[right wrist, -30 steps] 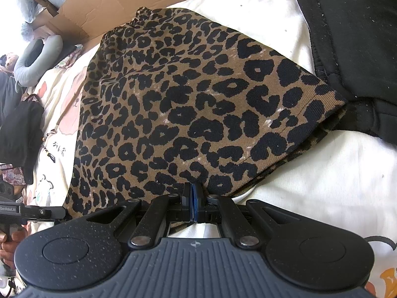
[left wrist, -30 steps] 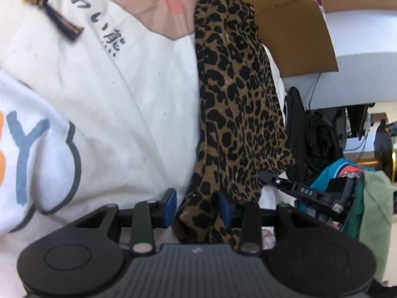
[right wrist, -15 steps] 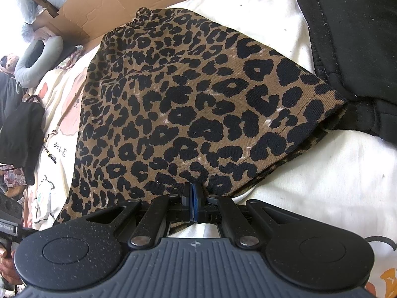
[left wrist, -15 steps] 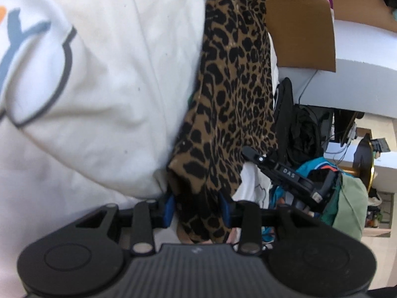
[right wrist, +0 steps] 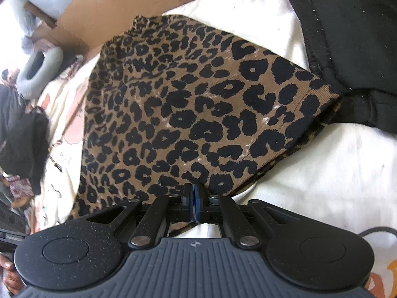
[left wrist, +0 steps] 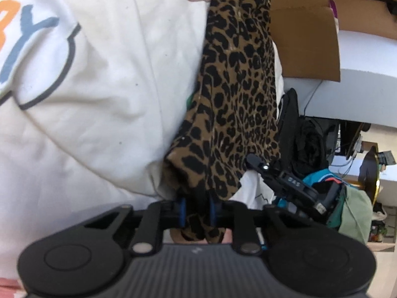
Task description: Fold clothes
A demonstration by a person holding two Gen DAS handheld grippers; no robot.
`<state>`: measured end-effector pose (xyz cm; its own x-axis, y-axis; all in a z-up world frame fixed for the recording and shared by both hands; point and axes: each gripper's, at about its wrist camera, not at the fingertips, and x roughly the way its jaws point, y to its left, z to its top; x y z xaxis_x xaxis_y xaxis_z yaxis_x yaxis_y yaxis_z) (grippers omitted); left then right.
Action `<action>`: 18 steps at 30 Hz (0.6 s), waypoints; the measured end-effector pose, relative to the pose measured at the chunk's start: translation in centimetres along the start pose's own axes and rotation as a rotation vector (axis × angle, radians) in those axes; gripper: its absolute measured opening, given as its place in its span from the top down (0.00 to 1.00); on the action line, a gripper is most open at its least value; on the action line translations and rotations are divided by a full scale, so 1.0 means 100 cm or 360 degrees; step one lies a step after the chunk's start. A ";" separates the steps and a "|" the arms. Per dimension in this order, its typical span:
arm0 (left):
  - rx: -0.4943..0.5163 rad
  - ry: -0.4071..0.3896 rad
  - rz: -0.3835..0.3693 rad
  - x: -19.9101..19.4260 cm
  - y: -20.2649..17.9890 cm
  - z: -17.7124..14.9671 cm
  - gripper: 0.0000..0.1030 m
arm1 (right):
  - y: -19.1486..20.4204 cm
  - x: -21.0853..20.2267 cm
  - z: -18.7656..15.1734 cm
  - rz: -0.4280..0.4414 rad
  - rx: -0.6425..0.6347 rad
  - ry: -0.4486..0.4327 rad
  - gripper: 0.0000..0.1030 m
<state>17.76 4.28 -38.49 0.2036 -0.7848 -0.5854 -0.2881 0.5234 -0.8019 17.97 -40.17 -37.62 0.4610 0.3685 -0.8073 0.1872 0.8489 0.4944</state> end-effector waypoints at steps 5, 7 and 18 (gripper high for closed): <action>0.0065 -0.0004 0.0065 -0.004 -0.006 -0.001 0.96 | -0.007 -0.019 -0.002 0.0043 0.0059 -0.0094 0.93; 0.0067 -0.0013 0.0083 -0.008 -0.009 -0.001 0.96 | -0.012 -0.028 -0.002 0.0044 0.0084 -0.0152 0.88; 0.0139 -0.0022 0.0230 -0.018 -0.029 0.006 0.96 | -0.059 -0.060 -0.002 -0.0060 0.0356 -0.0470 0.71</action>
<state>18.76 4.35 -35.19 0.1789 -0.6951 -0.6963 -0.2327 0.6578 -0.7164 13.93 -47.32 -35.78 0.6746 0.1854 -0.7145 0.3789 0.7437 0.5507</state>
